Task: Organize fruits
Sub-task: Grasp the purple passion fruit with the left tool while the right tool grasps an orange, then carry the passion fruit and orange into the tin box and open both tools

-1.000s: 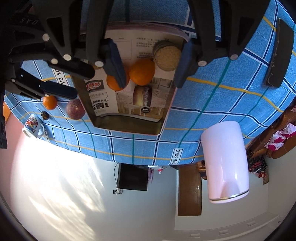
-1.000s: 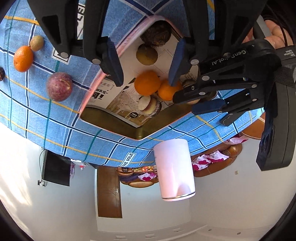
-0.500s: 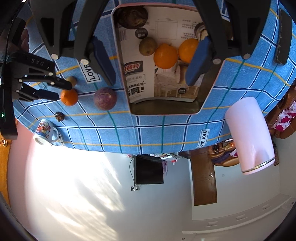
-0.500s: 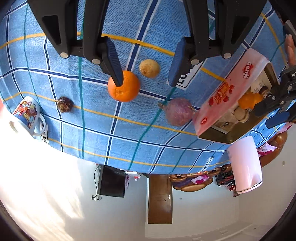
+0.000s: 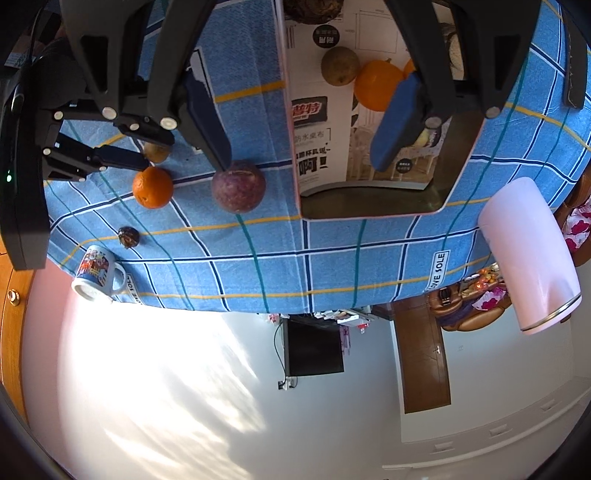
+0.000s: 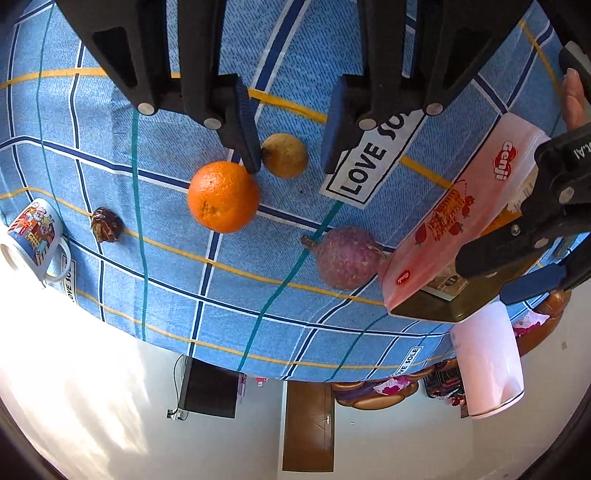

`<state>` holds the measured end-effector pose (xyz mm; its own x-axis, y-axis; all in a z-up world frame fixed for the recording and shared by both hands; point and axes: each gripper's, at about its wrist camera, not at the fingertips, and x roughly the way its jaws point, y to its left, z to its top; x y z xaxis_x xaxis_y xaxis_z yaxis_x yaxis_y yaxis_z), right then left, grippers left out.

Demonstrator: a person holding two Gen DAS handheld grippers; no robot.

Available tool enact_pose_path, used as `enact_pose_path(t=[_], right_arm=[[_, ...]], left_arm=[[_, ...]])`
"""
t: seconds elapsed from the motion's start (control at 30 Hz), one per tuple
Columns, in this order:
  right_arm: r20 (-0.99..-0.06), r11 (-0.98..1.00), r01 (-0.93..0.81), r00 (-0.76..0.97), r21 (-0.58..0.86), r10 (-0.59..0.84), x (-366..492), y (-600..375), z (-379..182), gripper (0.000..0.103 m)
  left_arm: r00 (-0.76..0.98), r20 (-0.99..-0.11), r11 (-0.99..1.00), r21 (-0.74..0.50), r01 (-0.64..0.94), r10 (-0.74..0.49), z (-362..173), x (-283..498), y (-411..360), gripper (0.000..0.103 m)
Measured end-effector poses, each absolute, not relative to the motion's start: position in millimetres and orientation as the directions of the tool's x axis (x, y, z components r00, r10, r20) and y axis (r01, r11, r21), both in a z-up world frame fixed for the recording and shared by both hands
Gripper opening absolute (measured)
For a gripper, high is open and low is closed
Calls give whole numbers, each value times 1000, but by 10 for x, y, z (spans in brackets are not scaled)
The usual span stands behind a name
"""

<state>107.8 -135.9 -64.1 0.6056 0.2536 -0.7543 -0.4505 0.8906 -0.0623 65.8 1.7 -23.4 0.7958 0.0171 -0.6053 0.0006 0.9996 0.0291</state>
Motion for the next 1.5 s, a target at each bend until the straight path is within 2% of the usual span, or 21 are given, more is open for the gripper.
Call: enact_pose_path(t=[0.07, 0.17, 0.33, 0.43, 0.57, 0.77, 0.9, 1.0, 1.1, 1.2, 1.3, 1.37, 1.5], right_arm=[[-763, 893, -448, 593, -47, 257, 1123, -1383, -679, 35], [-774, 898, -440, 568, 3, 281, 1220, -1464, -733, 27], [-731, 911, -412, 615, 21, 295, 1166, -1632, -613, 27], [-694, 933, -360, 675, -14, 251, 1149, -1772, -519, 27], [-676, 948, -319, 702, -17, 224, 1186, -1940, -494, 27], [-659, 948, -318, 710, 13, 248, 1165, -2031, -486, 27], [-653, 944, -331, 717, -8, 245, 1152, -1983, -486, 27], [-647, 944, -330, 721, -6, 248, 1146, -1991, -481, 27], [-642, 946, -325, 724, 4, 252, 1127, -2012, -475, 27], [-639, 946, -324, 727, 2, 251, 1117, -2007, -471, 27], [-641, 946, -325, 728, -8, 244, 1119, -1990, -477, 27], [-637, 946, -323, 732, -11, 243, 1107, -1989, -471, 27], [-622, 947, -322, 743, -6, 248, 1079, -2007, -452, 27]], left_arm=[[793, -609, 1000, 27, 14, 5, -236, 676, -18, 80], [792, -611, 998, 43, 33, 0, -238, 709, -110, 80], [778, -628, 995, 45, 84, -37, -226, 857, -352, 80], [768, -639, 991, 78, 109, -34, -236, 994, -557, 80], [740, -672, 981, 164, 101, 36, -366, 1251, -780, 78], [685, -718, 963, 255, 90, 126, -585, 1481, -924, 70], [685, -704, 947, 314, 64, 187, -641, 1573, -963, 70], [675, -702, 930, 361, 62, 227, -729, 1638, -947, 75], [677, -708, 943, 326, 60, 202, -751, 1640, -819, 75], [689, -698, 944, 323, 62, 194, -729, 1614, -772, 64], [697, -698, 946, 313, 85, 168, -719, 1595, -779, 62], [707, -691, 947, 306, 95, 152, -700, 1549, -788, 47], [705, -707, 967, 216, 137, 58, -663, 1446, -744, 48]])
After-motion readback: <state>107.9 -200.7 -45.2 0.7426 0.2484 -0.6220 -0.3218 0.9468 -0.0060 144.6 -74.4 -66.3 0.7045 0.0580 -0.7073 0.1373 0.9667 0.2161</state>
